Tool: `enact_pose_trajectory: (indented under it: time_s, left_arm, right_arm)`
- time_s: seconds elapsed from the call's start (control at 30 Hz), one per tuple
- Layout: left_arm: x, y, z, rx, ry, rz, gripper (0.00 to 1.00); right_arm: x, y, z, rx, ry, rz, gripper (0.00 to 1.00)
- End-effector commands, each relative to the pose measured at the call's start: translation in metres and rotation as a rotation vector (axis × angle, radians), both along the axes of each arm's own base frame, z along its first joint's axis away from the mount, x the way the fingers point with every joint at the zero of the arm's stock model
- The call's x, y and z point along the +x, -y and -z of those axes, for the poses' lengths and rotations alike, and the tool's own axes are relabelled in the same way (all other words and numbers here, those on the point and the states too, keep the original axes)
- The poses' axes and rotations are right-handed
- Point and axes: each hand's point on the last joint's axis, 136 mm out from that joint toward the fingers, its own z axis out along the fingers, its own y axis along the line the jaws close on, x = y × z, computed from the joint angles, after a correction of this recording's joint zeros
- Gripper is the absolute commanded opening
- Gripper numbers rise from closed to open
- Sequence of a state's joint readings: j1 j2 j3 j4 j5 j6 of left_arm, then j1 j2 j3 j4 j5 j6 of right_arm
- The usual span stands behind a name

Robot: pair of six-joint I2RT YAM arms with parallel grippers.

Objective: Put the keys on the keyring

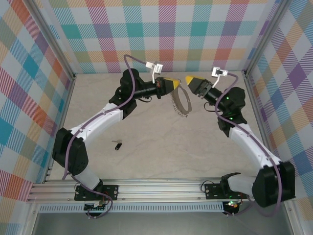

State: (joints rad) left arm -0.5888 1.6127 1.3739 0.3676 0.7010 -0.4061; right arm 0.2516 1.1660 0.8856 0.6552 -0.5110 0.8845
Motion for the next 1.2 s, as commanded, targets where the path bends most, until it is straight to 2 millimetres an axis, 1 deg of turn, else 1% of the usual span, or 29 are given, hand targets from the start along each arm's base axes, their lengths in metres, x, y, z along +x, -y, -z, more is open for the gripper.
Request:
enact_pose_trajectory:
  time_s: [0.0, 0.13, 0.3, 0.43, 0.73, 0.93, 1.17]
  left_arm:
    - [-0.02, -0.016, -0.033, 0.006, 0.29, -0.048, 0.0]
    - [-0.026, -0.021, -0.034, 0.024, 0.405, -0.066, 0.0]
    - [-0.034, -0.019, -0.032, 0.016, 0.469, -0.031, 0.0]
    - [-0.036, -0.017, -0.032, -0.014, 0.479, -0.009, 0.0]
    - [-0.04, -0.013, -0.038, -0.108, 0.438, 0.044, 0.0]
    - [-0.042, -0.012, -0.045, -0.155, 0.401, 0.075, 0.0]
    - [-0.044, -0.01, -0.052, -0.183, 0.319, 0.122, 0.0]
  right_arm:
    - [-0.008, 0.018, 0.012, -0.064, -0.048, 0.088, 0.68]
    - [-0.022, 0.023, 0.024, -0.107, -0.078, 0.105, 0.69]
    - [-0.029, 0.024, 0.047, -0.123, -0.138, 0.099, 0.69]
    - [-0.03, 0.024, 0.072, -0.122, -0.192, 0.092, 0.69]
    - [-0.033, 0.027, 0.106, -0.135, -0.256, 0.101, 0.69]
    - [-0.037, 0.028, 0.118, -0.158, -0.276, 0.106, 0.69]
    - [-0.041, 0.03, 0.12, -0.179, -0.272, 0.112, 0.69]
